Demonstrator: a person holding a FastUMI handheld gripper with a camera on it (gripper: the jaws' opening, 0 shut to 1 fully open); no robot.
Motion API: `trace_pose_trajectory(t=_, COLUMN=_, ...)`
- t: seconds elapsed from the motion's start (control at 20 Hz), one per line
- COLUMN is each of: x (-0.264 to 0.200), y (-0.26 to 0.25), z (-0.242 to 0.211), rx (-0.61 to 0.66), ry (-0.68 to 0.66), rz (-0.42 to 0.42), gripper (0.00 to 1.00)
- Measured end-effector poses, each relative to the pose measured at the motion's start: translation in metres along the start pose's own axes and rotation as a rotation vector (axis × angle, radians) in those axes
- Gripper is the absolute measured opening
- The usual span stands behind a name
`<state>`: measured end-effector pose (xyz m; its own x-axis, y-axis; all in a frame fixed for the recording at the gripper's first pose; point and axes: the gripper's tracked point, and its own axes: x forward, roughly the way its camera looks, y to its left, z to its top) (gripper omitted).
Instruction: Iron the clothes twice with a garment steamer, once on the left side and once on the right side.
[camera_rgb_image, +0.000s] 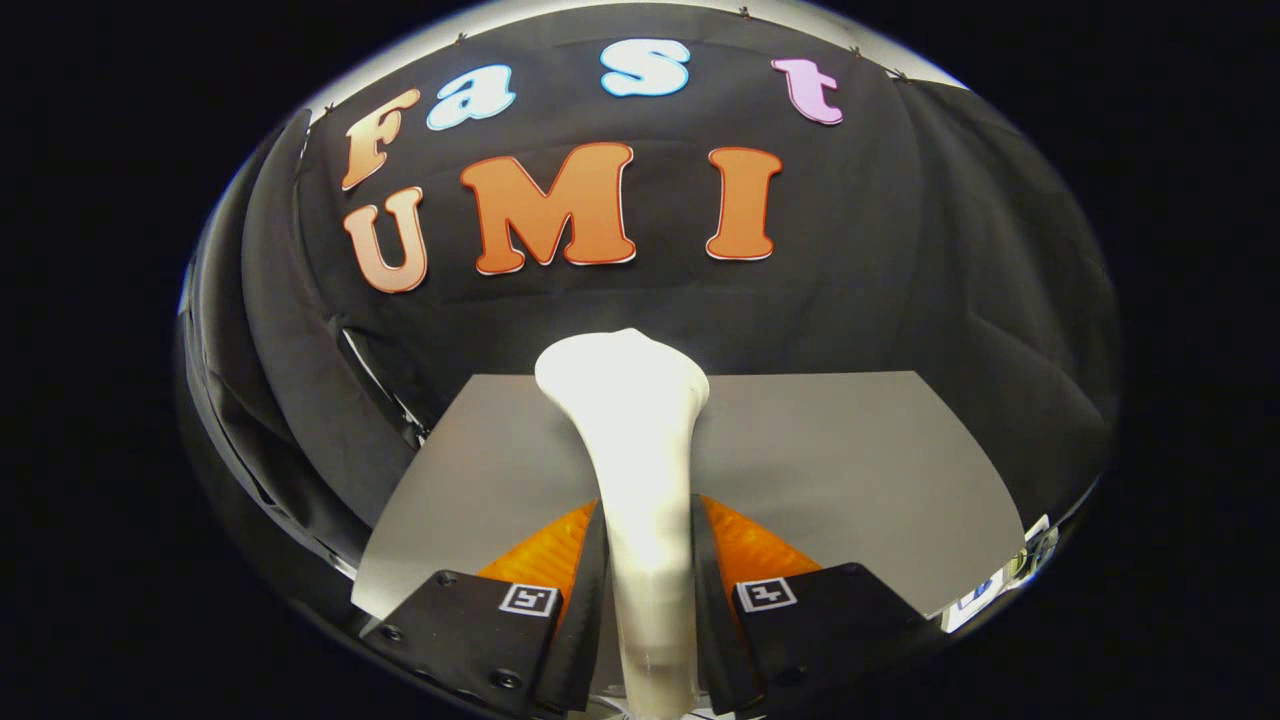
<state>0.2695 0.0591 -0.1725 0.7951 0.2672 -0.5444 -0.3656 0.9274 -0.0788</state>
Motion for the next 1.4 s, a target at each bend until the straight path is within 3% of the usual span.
trace_pose_trajectory(t=0.65, x=-0.094, y=0.024, z=0.021, rx=0.146, ry=-0.175, rz=-0.044, gripper=0.51)
trace_pose_trajectory(t=0.8, x=-0.114, y=0.036, z=0.019, rx=0.163, ry=-0.205, rz=-0.102, gripper=0.50)
trace_pose_trajectory(t=0.95, x=-0.137, y=0.057, z=0.023, rx=0.184, ry=-0.237, rz=-0.150, gripper=0.50)
trace_pose_trajectory(t=1.4, x=-0.191, y=0.151, z=0.035, rx=0.179, ry=-0.347, rz=-0.188, gripper=0.50)
